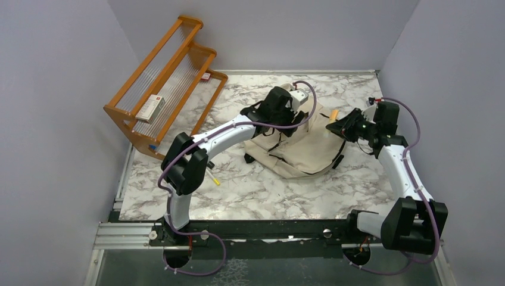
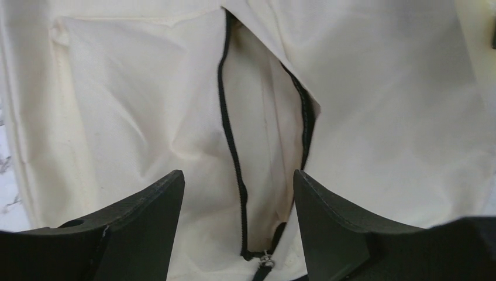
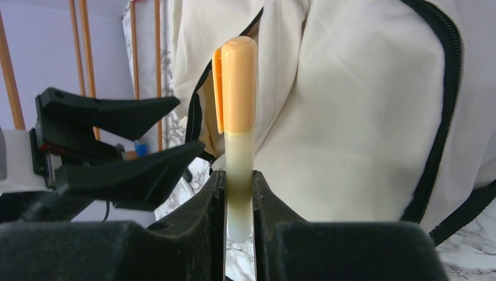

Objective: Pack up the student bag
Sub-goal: Place the stationery in the student bag.

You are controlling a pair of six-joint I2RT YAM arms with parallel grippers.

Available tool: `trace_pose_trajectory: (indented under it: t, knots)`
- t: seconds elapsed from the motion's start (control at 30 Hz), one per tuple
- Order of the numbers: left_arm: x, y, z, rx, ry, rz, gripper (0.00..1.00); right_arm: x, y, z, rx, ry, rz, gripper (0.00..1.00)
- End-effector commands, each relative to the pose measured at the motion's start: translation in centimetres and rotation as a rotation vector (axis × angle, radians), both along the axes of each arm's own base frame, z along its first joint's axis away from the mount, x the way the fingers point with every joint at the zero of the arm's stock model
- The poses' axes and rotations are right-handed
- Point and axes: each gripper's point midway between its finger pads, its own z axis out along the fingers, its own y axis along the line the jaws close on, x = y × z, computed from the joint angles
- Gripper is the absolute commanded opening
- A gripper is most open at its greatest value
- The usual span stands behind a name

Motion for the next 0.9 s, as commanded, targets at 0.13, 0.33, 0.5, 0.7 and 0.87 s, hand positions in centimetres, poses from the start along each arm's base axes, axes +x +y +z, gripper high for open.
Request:
trace_pose_trajectory:
  t: [0.13,0.33,0.5,0.7,0.87]
  knots:
    - [3.4,1.3,0.1,0.152,-0.156,0.096,0.64,-1.0,1.6,0.1,0.042,0.014,0.132,0.00]
    - [3.3,1.0,-0.3,0.154,-0.150,0.078,0.50,-1.2,2.4,-0.2,0.090,0.035,0.187,0.00]
    - [3.1,0.7,-0.1,0.139,-0.142,0.074,0.35,-1.2,3.9,-0.2,0.102,0.052,0.239,0.00]
    - [2.7,0.3,0.6,0.106,-0.132,0.065,0.16,-1.2,6.7,-1.5,0.088,0.097,0.292,0.01]
    - [2.4,0.1,1.5,0.073,-0.123,0.065,0.00,-1.5,8.3,-3.0,0.117,0.140,0.307,0.00]
